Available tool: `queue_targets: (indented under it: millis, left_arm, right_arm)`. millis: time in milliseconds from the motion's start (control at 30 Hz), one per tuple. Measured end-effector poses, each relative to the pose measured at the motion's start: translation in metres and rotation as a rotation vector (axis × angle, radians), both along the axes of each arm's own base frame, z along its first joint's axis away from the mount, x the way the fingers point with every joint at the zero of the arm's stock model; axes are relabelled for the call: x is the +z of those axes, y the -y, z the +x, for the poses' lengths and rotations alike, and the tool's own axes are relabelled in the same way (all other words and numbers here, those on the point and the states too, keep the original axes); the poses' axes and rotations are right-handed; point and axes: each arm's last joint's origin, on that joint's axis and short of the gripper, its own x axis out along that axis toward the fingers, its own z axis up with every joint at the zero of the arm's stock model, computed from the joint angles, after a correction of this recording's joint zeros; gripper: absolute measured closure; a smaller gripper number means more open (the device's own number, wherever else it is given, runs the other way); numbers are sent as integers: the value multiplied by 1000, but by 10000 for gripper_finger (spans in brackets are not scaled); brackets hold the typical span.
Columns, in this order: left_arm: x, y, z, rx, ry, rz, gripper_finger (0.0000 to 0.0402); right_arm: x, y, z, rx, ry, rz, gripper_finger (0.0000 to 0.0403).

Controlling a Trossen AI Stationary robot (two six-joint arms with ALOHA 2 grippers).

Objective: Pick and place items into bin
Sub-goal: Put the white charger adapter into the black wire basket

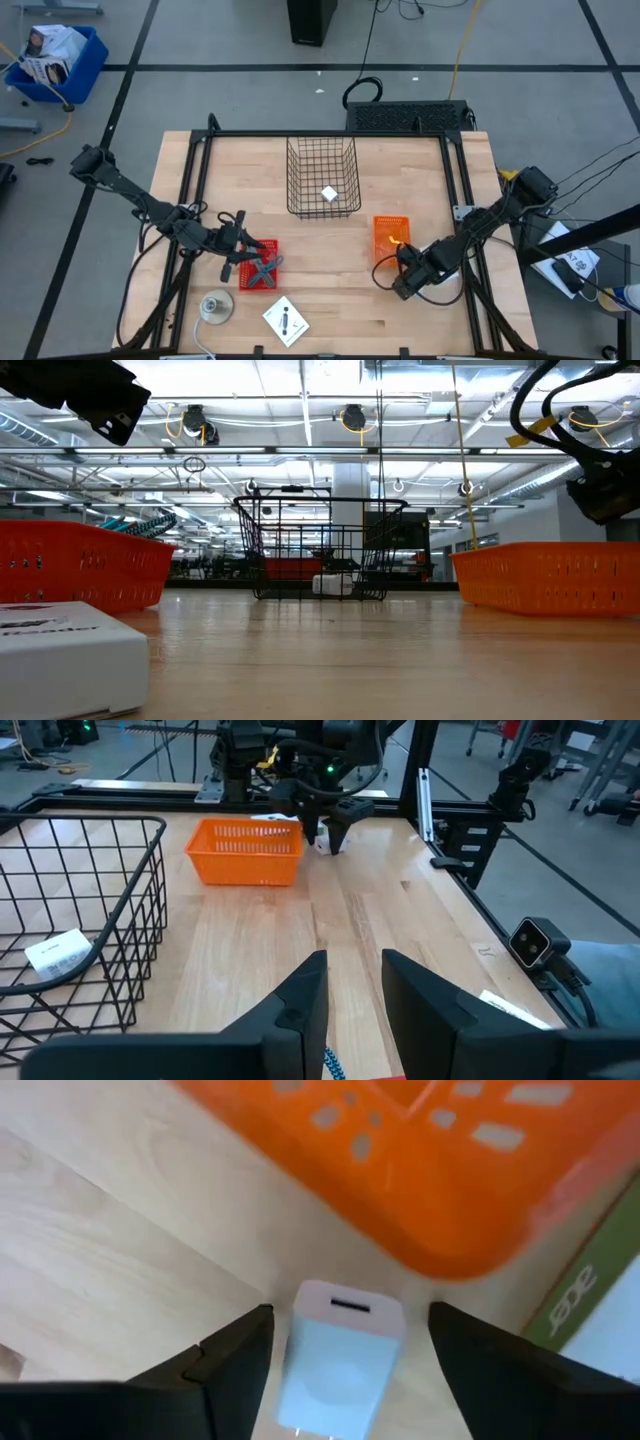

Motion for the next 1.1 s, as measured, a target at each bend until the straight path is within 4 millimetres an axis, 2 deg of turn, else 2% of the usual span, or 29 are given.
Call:
queue_targets:
  millis: [167, 300, 433, 633, 933, 1100]
  left_arm:
    - [0, 0, 0, 0, -1, 0, 300]
    - [0, 0, 0, 0, -1, -1, 300]
    - [0, 0, 0, 3, -3, -13, 300]
    - [0, 0, 0, 3, -3, -13, 300]
    - [0, 0, 0, 3, -2, -10, 300]
    - [0, 0, 0, 9, -1, -7, 300]
  right_arm:
    - [0, -6, -4, -29, 4, -18, 129]
    - [-2, -8, -4, -37, 13, -33, 145]
    - [-4, -8, -4, -39, -4, -40, 180]
    - [-4, -7, -5, -43, -14, -48, 254]
    - [-1, -4, -1, -39, 13, -25, 257]
    - [13, 1, 3, -37, 115, 10, 257]
